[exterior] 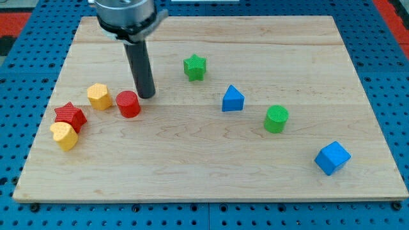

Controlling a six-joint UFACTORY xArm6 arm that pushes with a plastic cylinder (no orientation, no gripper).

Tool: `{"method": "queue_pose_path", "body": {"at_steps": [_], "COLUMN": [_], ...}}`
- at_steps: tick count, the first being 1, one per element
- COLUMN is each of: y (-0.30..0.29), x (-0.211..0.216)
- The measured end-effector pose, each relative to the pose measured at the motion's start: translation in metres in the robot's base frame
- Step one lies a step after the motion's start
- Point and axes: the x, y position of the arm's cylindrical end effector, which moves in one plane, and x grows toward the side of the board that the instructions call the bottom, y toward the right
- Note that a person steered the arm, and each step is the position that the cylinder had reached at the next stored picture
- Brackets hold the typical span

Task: Place the red and yellow blocks in a diagonal line

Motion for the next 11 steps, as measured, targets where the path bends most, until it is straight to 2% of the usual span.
{"method": "queue_pose_path", "body": {"at_steps": [1, 2, 4, 5, 6, 7, 8, 9, 10, 11], "y": [0.002, -0.082, -0.165, -0.177, -0.137, -0.107, -0.138, -0.143, -0.122, -0.069], "x": [-0.009, -0.010, 0.025, 0.054, 0.058, 0.086, 0.100, 0.116, 0.123, 0.130]}}
